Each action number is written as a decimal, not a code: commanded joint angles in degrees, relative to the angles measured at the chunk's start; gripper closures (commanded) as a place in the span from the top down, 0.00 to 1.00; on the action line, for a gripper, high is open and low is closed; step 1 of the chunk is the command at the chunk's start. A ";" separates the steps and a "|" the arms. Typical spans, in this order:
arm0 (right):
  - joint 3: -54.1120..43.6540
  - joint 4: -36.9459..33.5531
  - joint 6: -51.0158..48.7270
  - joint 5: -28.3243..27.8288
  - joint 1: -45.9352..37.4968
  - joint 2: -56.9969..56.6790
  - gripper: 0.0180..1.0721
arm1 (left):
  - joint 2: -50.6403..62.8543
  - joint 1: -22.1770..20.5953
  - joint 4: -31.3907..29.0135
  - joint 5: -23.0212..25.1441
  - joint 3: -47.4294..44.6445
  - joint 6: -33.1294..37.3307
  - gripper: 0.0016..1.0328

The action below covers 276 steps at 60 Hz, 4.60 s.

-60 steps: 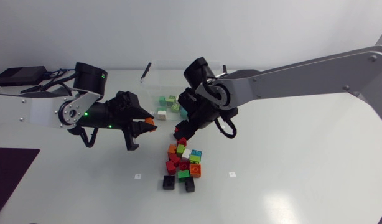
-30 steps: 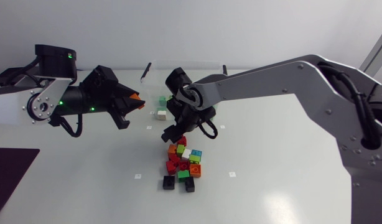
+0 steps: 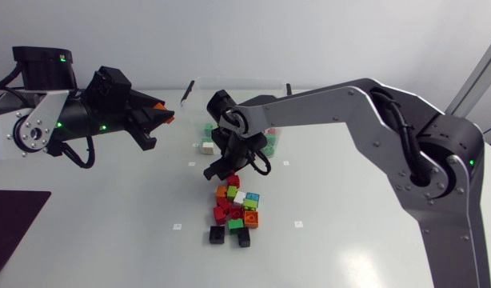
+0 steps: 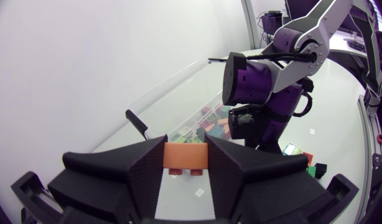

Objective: Place the duplo bricks in the container

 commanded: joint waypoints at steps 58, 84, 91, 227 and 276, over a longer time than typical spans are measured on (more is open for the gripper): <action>-17.28 2.85 -0.43 1.63 -1.89 -31.51 0.26 | 23.89 -5.23 5.92 -5.33 22.86 -15.04 0.16; -13.06 2.94 -1.83 0.75 -6.46 -34.94 0.26 | 29.69 -8.04 7.59 -8.76 27.43 -15.57 0.89; -10.43 2.94 -2.80 -0.39 -8.22 -33.80 0.26 | 26.62 -8.04 7.85 -8.85 25.49 -15.48 0.95; -39.34 12.35 -10.62 -7.42 -11.21 -51.64 0.91 | 17.12 -24.83 -19.13 -2.70 -8.52 27.06 0.80; -45.06 4.08 -8.25 -9.71 0.13 -45.40 0.91 | 16.07 -25.27 -19.04 -2.70 -8.43 26.79 0.18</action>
